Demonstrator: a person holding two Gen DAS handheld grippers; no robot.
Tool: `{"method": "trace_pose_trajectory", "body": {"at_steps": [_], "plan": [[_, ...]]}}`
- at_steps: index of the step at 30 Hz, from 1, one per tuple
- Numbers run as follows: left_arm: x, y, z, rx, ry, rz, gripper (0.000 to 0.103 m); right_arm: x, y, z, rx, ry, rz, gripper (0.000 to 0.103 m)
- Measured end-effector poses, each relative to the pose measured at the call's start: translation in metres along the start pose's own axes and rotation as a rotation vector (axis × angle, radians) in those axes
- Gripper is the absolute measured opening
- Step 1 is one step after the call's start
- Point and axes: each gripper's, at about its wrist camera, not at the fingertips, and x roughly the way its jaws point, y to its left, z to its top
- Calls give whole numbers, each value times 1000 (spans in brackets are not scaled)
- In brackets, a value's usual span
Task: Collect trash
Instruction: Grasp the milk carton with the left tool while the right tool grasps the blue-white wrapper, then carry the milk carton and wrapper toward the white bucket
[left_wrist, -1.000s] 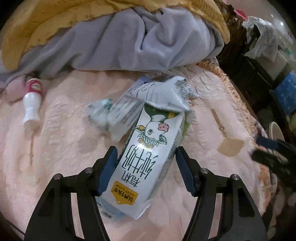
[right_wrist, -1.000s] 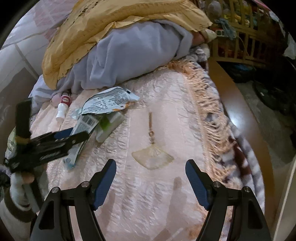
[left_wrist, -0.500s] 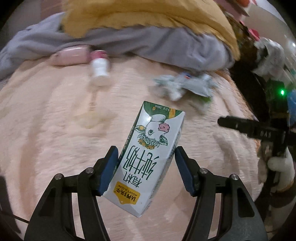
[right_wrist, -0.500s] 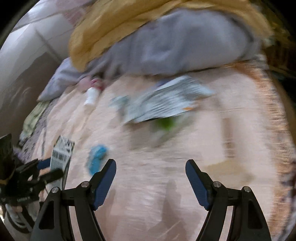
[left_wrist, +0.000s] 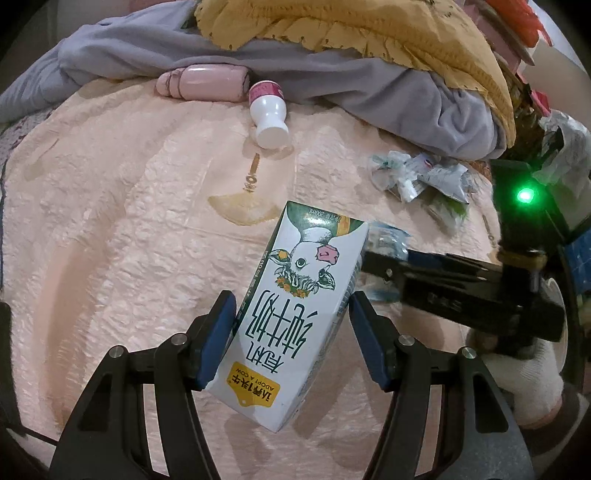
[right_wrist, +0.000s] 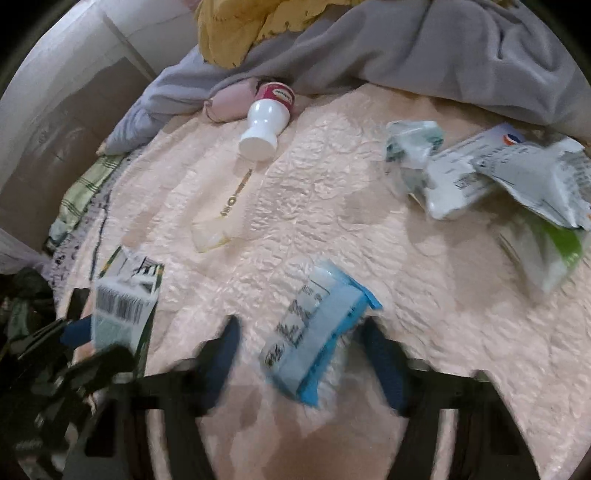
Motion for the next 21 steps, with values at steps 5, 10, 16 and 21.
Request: {"method": "trace_pose_trajectory", "body": {"at_steps": [5,10,16,21], "plan": [[0,-10,-3,18,-8,-8,62,-25,-7,-6,-11,-25,9,28],[-2,-30,-5,26,-12,-29,62,-69,-16,-19,-30,-57,0,28],[-7,-66,-7,76,-27,-44,62,-122,-34,-44,7,-104,-3,28],[-15,-101,-8,130,-43,-59,62,-157,-49,-65,31,-138,-27,28]]}}
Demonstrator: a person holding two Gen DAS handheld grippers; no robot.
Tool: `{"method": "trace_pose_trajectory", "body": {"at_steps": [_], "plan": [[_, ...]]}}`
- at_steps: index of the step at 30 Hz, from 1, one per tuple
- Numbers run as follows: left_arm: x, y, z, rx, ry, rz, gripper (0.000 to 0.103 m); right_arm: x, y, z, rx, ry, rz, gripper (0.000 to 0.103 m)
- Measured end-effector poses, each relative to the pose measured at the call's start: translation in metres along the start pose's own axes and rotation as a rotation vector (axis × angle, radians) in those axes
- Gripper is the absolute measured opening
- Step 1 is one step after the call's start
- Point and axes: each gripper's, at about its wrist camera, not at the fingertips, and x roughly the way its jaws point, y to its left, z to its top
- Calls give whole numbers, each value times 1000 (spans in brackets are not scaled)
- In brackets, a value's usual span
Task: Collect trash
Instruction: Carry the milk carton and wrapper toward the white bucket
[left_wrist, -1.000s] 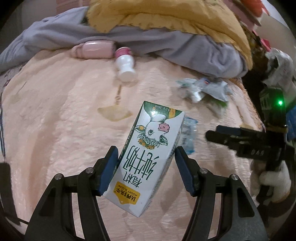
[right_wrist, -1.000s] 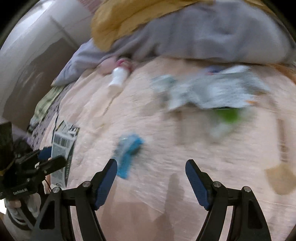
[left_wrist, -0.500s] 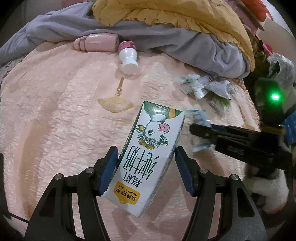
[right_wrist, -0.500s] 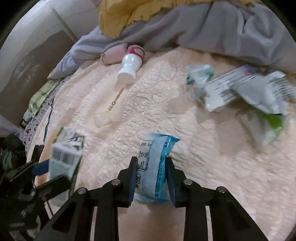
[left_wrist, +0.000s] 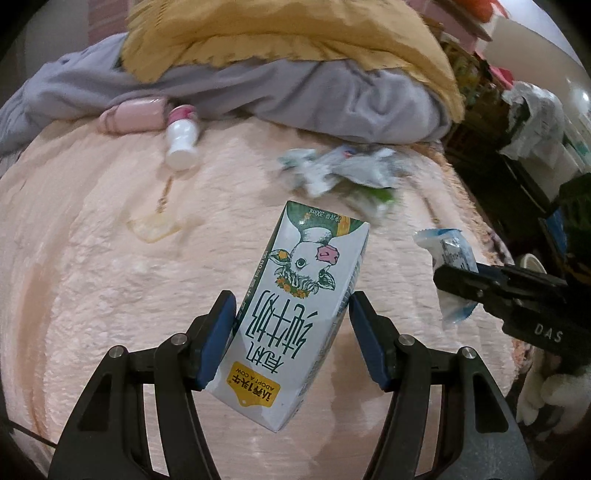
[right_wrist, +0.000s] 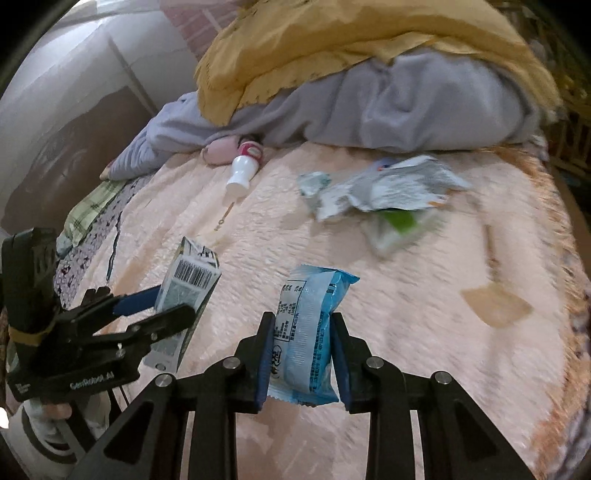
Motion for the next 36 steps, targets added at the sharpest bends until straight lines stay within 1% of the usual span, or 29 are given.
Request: {"method": "trace_pose_trajectory", "body": {"at_steps": [9,17,29,36], "plan": [[-13,-56,9,74,-37,-25,62,-58,-31,-14,48,-77,-47,28],[-12,-112,14,154,-53,-60,62,-98,-58,-30,91,-135,-97,28],[4,-213,12,284,-34,-163,62,-153,-122,-58,196,-196,-184,28],[15,-261,11,328,-20,-217,62,-180,-162,-78,264,-217,-245,28]]}}
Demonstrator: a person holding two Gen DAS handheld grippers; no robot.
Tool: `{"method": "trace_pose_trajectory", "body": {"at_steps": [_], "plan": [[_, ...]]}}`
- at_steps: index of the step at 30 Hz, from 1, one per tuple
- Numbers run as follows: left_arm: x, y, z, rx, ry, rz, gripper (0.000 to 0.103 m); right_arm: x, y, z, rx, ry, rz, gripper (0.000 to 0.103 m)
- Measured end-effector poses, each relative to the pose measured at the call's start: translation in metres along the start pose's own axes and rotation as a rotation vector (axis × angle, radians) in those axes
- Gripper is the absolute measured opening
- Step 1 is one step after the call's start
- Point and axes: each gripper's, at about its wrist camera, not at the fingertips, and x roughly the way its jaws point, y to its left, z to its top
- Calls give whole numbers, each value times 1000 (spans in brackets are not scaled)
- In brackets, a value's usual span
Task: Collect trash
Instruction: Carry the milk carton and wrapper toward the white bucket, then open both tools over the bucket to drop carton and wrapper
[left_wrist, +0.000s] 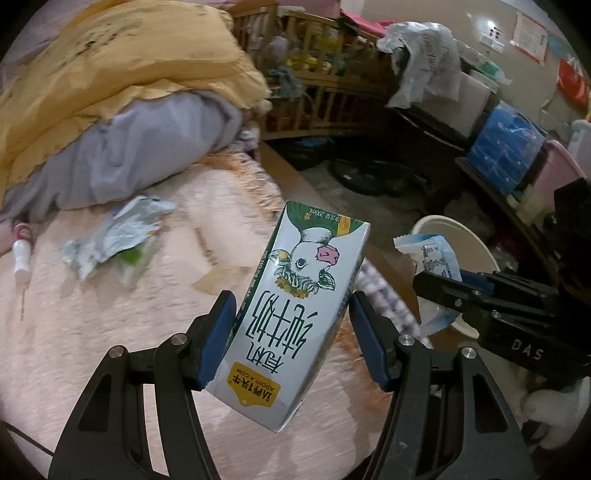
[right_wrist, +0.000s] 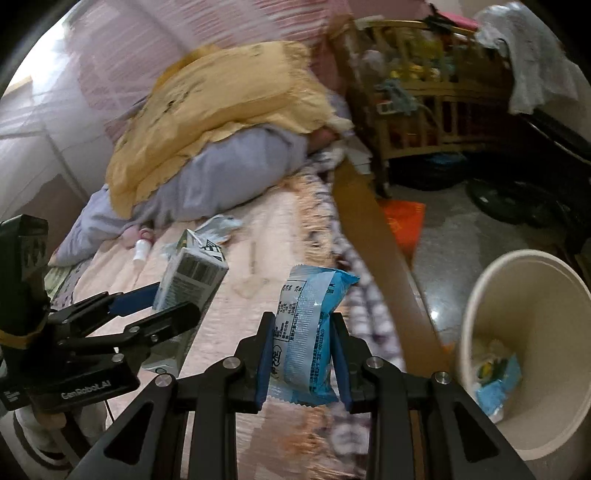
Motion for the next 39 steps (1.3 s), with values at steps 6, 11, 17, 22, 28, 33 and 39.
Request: {"method": "trace_pose_trajectory", "body": {"at_steps": [6,11,17,22,28,33,39], "plan": [[16,-32,8,39,14,-32,62,-11,-37,-5,51,-8,-40,28],[28,-54,17,65,18,-58,62,-20,-65,-9,97,-15,-67,28],[44,-79,25,89,28,-98,62,-27,-97,-16,152,-17,-105,28],[60,-101,31,99,54,-146,62,-33,-122,-24,192,-18,-139,28],[79,-123,39,81,95,-223,62,-39,-159,-34,262,-19,-191,28],[96,-143,45,67,133,-279,62,-40,-183,-42,306,-8,-211,28],[116,-160,50,33,167,-316,62,-32,-198,-47,328,12,-224,28]]}}
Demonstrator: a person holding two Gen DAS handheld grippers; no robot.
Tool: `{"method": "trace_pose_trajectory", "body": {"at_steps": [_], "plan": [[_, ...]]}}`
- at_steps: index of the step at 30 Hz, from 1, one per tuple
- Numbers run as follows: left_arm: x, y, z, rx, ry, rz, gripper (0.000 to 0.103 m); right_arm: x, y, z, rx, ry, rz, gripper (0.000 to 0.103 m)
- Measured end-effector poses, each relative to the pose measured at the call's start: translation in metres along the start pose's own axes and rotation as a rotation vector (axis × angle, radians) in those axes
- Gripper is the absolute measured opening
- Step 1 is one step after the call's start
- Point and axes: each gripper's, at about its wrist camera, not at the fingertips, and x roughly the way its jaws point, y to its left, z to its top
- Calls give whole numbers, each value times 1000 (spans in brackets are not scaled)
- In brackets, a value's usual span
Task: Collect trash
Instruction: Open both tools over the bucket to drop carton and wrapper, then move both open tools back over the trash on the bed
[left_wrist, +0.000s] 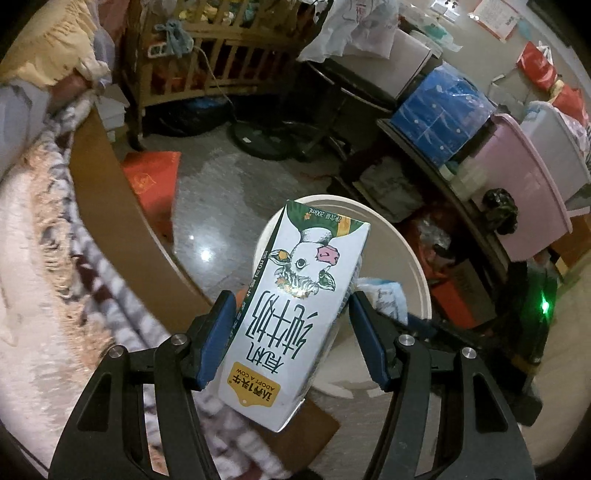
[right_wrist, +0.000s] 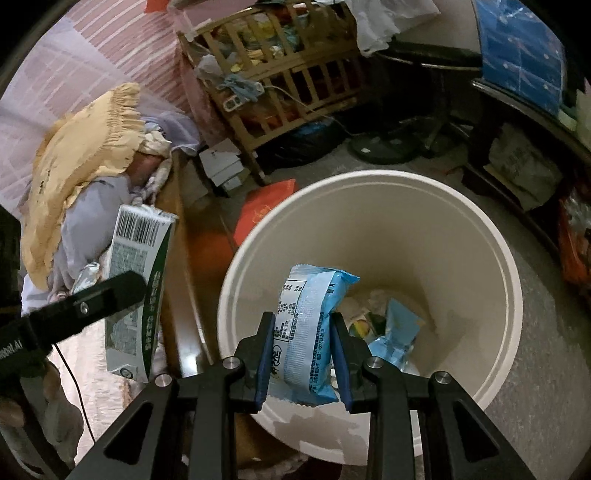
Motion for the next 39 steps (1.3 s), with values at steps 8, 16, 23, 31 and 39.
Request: {"method": "trace_pose_trajectory", "body": {"at_steps": [8,16,23,31,39], "plan": [[22,-13,5,22,17,-6,62,11,-14,-4,26,23,-8,28],[31,-17,6,29,11,-25,62,18,-19,-6,43,45,-21,28],[29,-15,7,26,4,-73,63,20,-26,-6,85,48,-17,42],[23,-8,5,13,1,-55,64,18,-23,-7,80,48,-19,44],[0,2,-6,49,-57,42,64,12,-9,-9,56,43,-9,44]]}}
